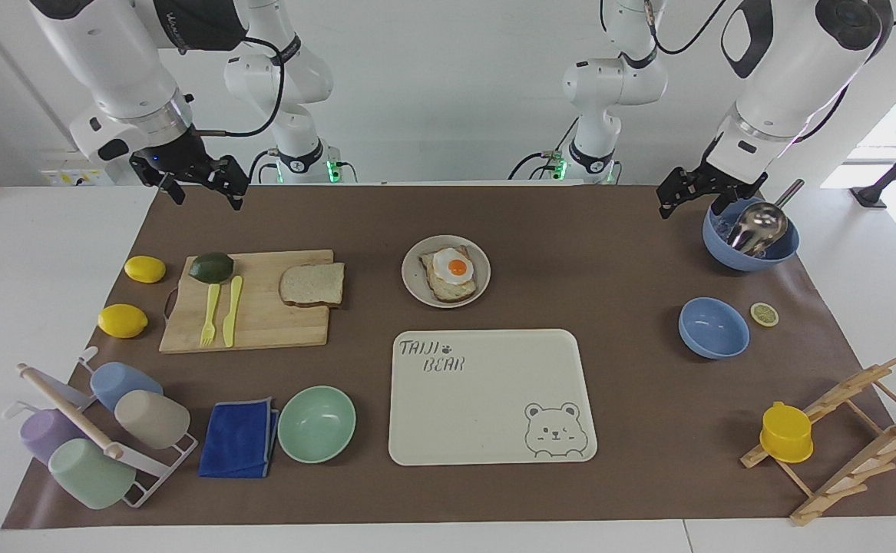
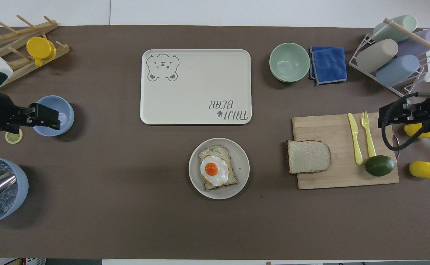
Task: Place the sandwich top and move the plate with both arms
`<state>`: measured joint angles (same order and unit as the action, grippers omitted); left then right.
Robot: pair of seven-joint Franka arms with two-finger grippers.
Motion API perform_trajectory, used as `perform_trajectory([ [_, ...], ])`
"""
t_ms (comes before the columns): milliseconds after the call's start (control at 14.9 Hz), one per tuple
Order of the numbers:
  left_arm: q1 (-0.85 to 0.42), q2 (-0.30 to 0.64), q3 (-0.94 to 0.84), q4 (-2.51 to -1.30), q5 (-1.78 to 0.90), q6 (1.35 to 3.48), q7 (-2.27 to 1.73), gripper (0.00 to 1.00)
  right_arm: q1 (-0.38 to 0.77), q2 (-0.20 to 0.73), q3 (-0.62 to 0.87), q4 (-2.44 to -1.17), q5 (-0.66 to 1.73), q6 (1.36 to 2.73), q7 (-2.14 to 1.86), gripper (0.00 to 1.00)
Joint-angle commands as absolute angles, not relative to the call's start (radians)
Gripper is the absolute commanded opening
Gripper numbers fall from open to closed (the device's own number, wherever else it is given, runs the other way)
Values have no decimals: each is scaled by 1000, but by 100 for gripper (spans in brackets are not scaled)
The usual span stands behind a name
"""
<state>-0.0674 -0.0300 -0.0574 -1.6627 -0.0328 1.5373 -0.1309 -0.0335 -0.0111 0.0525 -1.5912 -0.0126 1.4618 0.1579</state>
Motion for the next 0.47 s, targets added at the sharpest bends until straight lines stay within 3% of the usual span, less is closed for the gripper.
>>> perform_trajectory([
  [0,-55,-43,-63,-1666,-44,1531,-123,100,-54,-5,58,-1577,11,1445,132,100],
  [402,-55,-43,-63,-1666,-44,1532,-123,100,-49,-20,60,-1608,11,1450,141,100],
])
